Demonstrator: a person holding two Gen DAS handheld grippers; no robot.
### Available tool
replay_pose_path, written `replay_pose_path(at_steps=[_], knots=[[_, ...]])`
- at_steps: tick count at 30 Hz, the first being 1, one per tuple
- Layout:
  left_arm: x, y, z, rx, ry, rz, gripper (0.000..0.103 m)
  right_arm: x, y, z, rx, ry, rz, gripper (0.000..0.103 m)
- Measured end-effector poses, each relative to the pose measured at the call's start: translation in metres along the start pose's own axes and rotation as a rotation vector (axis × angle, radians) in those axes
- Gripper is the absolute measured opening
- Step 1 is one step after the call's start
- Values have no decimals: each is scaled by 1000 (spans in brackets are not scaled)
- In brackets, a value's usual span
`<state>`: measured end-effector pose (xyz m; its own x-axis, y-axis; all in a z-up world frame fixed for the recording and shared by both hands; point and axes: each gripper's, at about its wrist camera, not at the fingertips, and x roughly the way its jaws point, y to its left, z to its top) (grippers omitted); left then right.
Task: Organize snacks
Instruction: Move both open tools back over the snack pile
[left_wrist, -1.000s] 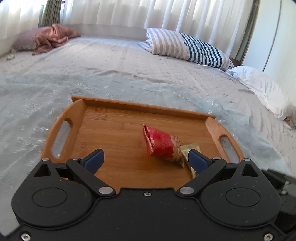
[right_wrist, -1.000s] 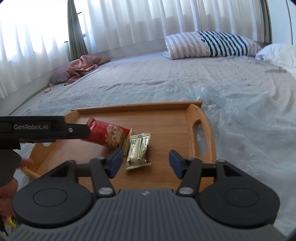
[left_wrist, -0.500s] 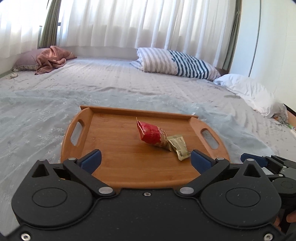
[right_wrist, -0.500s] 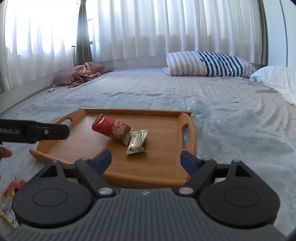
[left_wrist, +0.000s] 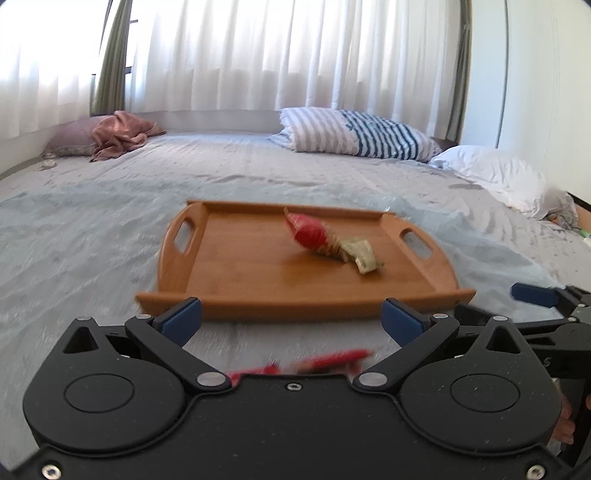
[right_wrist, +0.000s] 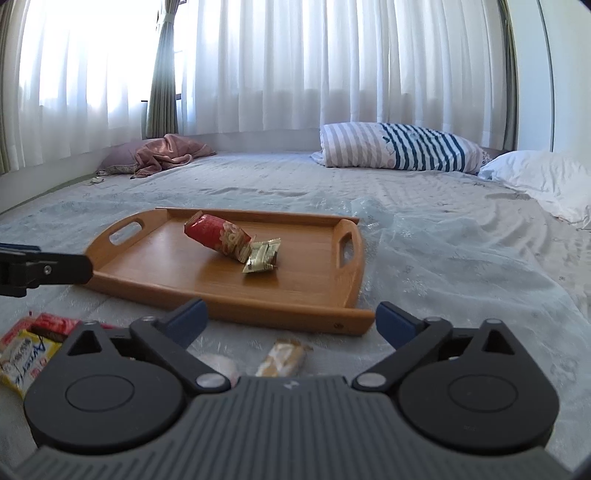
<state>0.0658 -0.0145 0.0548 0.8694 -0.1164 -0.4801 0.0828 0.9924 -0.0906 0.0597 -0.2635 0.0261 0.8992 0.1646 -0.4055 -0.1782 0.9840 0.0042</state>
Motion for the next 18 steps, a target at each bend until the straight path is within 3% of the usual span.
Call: replay_pose_path(at_steps=[9,18], knots=[[-15,5,-35,15,-60,82,103,-8,-7,-21,37,-6,-51,103],[-25,9,-65,-11,-53,139,103,-2,-9,-40,79,17,-79,103]])
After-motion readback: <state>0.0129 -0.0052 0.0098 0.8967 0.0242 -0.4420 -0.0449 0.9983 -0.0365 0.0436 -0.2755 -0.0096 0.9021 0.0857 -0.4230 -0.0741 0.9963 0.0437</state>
